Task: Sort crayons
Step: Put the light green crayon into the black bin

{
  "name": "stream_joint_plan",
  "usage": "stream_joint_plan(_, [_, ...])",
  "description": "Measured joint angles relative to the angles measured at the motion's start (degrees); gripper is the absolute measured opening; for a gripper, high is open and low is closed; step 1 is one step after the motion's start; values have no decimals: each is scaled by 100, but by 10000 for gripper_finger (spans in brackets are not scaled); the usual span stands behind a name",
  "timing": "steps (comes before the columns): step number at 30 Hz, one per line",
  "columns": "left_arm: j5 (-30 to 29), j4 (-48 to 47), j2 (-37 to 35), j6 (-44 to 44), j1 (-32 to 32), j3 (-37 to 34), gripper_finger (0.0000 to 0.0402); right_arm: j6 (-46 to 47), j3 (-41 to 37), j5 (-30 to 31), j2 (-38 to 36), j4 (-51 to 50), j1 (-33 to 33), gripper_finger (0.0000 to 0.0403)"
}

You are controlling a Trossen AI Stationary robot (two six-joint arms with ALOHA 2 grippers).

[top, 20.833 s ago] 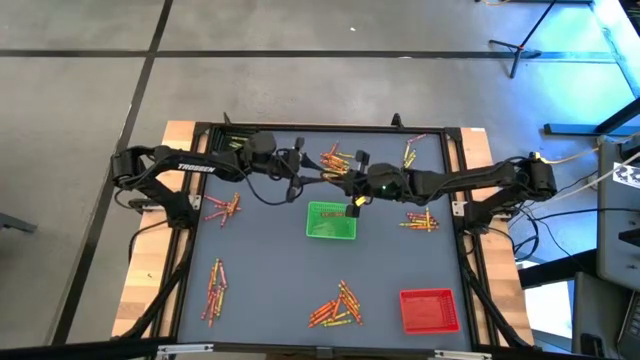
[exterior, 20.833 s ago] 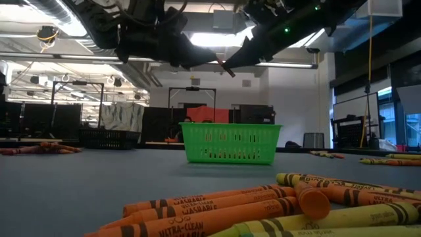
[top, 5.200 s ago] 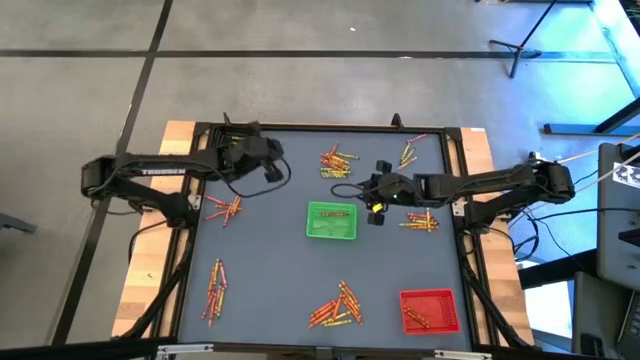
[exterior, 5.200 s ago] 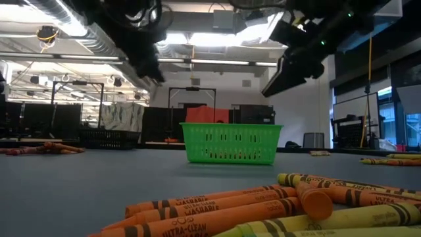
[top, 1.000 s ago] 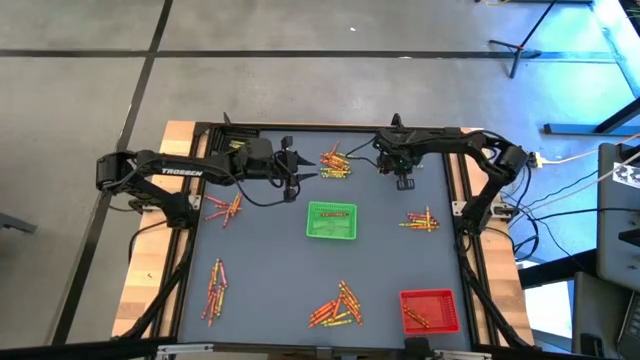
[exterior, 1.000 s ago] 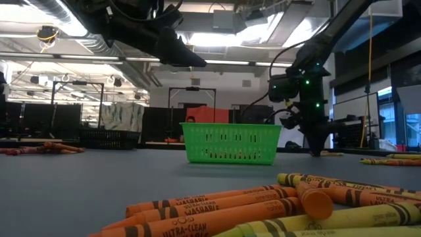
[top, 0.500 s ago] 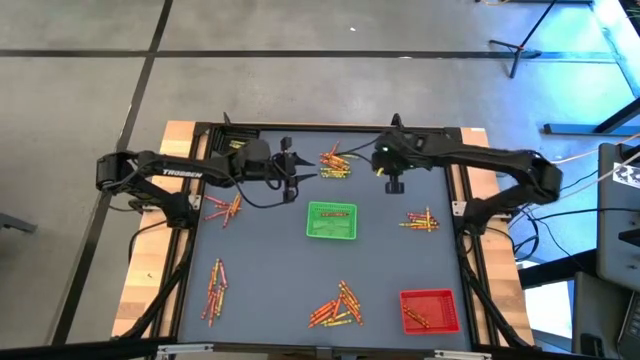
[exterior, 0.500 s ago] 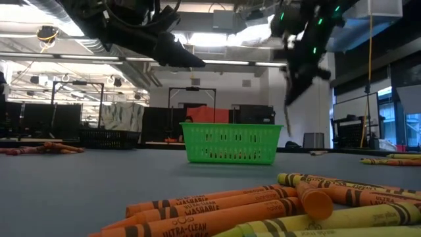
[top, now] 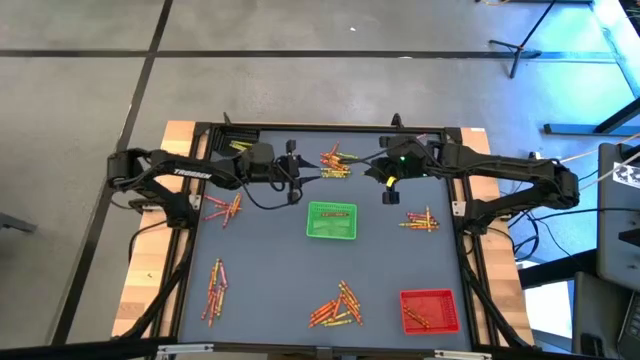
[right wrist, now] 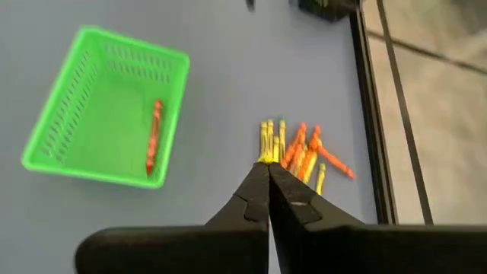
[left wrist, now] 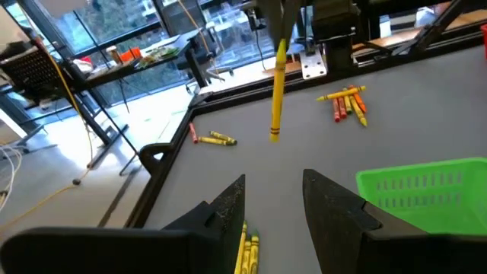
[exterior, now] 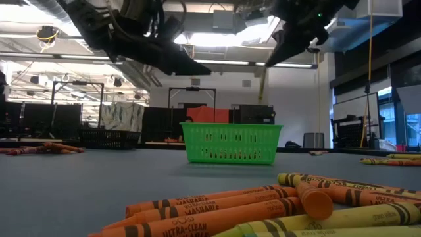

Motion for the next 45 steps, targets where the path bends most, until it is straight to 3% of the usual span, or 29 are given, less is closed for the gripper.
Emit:
stream_joint_plan(5, [2,322,472,-128,-23,169,125,-4,0,-9,0,221,108,0])
stream_joint_plan(13, [166,337,1365,-277,-195,1040,177,31,7,-111,65,517,240,0])
stream_joint_plan(22, [104,300,2079,-434,-437,2007,181,-5,7,-127,239,577,300,0])
stream_joint_plan(25, [91,-274,2073,-350,-457,2096,180,0,9,-40,258,556,299,0])
stream_joint_plan(33, [-300,-2781,1266,-220,-377,2023,181,586,7,-42,423,54,286,1])
stream_joint_plan(37, [-314,-2661,1032,-345,-322,1462,181,727,7,-35,748,118,284,21])
stream_joint_plan(45, [-492,-2352,942,-543,-299,580,181,289,2,66,1787,788,224,119])
